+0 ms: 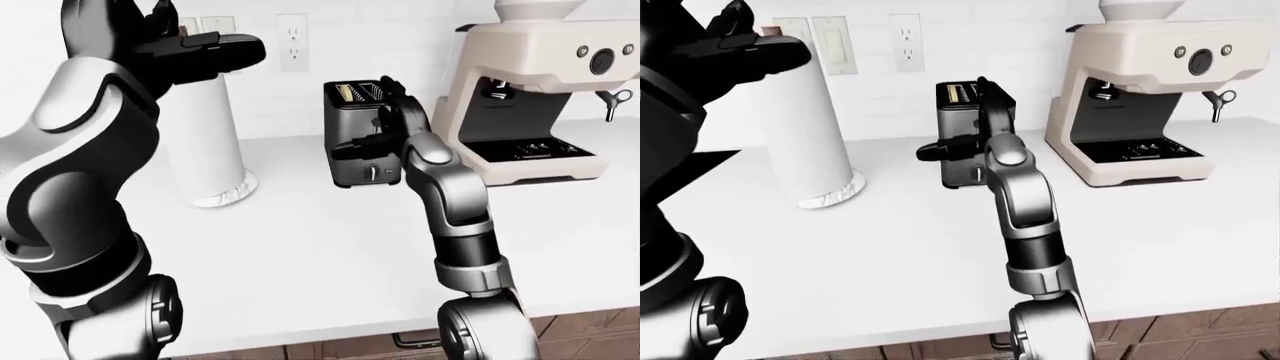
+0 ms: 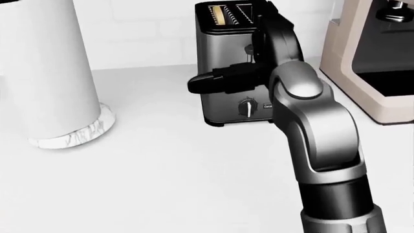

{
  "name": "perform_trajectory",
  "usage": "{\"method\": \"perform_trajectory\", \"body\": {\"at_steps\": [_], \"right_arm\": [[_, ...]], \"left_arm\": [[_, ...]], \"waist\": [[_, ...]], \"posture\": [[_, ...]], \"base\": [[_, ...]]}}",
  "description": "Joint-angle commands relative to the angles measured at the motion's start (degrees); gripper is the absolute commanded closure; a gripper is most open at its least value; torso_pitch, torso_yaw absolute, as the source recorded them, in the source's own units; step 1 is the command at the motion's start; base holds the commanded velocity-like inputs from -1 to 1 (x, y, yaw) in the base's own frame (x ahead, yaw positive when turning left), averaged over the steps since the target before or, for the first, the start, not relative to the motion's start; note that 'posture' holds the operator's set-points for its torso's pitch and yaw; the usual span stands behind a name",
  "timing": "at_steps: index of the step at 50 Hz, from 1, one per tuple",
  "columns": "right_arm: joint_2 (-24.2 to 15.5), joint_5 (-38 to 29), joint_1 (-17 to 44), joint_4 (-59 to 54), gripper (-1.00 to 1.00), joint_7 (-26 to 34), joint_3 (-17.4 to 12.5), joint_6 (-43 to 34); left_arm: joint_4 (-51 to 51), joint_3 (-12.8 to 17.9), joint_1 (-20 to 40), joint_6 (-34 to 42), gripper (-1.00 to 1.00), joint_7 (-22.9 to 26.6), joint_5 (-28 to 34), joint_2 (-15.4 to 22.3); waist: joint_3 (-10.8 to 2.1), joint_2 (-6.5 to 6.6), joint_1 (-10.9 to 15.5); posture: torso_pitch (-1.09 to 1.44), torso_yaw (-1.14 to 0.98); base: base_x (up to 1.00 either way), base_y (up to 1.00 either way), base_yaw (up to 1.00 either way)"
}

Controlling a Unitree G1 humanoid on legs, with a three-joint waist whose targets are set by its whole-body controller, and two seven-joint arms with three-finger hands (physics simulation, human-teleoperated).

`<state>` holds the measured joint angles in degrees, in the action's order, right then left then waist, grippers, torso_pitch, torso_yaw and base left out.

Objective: Push down the lever of the toaster to turn it on.

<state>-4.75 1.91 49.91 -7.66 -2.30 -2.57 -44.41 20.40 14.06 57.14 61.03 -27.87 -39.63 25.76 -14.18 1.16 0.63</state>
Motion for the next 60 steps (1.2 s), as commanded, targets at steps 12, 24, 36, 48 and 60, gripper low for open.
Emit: {"method": "perform_trajectory", "body": {"at_steps": [12,24,36,48,60], "right_arm": [[0.19,-1.09,1.93,1.87,-1.0,0.93,0.8,-1.09],[0.78,-2.03,0.31,1.14,-1.0,1.4,0.74,-0.52],[1.09,-2.42,-1.5,-0.06,-1.0,1.52,0.85,1.3],[1.51,-2.75,-2.98,-2.73,-1.0,1.51,0.93,4.13],[1.88,-2.74,-3.95,-6.13,-1.0,1.19,0.87,7.23]], "left_arm": [[0.66,0.42,1.4,-1.58,-1.0,0.29,0.57,0.26],[0.76,0.57,1.39,-1.53,-1.0,0.21,0.41,0.35],[0.8,0.63,1.8,-1.26,-1.0,-0.28,-0.15,0.47],[0.76,0.57,1.32,-1.66,-1.0,-0.19,-0.05,0.41],[1.25,0.5,0.37,-1.93,-1.0,-0.05,0.14,0.06]], "waist": [[-0.78,0.15,0.17],[-0.98,0.16,0.09],[-0.97,0.15,0.08],[-1.02,0.16,0.08],[-1.04,0.15,0.08]], "posture": [[-0.38,0.0],[-0.38,0.0],[-0.38,0.0],[-0.38,0.0],[-0.38,0.0]], "base": [[0.0,0.0,0.0],[0.0,0.0,0.0],[0.0,0.0,0.0],[0.0,0.0,0.0],[0.0,0.0,0.0]]}}
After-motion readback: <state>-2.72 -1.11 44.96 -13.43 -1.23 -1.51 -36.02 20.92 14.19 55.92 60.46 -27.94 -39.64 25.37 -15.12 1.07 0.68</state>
